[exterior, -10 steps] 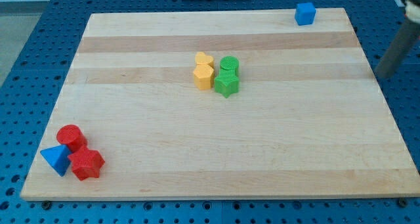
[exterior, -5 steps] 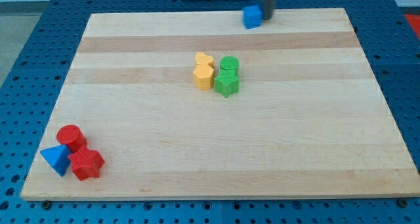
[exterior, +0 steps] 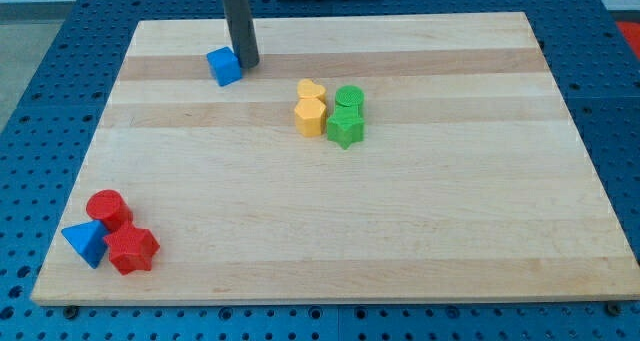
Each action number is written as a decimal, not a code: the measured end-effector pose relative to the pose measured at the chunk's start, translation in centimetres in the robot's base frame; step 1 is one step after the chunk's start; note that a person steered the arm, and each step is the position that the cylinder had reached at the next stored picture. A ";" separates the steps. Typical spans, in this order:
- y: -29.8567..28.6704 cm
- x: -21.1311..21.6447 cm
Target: Move the blue cube parallel to red circle
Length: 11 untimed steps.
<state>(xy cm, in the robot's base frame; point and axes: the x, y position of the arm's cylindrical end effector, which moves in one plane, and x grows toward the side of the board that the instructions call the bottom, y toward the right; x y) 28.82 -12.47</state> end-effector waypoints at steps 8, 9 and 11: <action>-6.9 1.8; -6.8 6.1; -8.8 9.8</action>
<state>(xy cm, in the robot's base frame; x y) 38.61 -21.22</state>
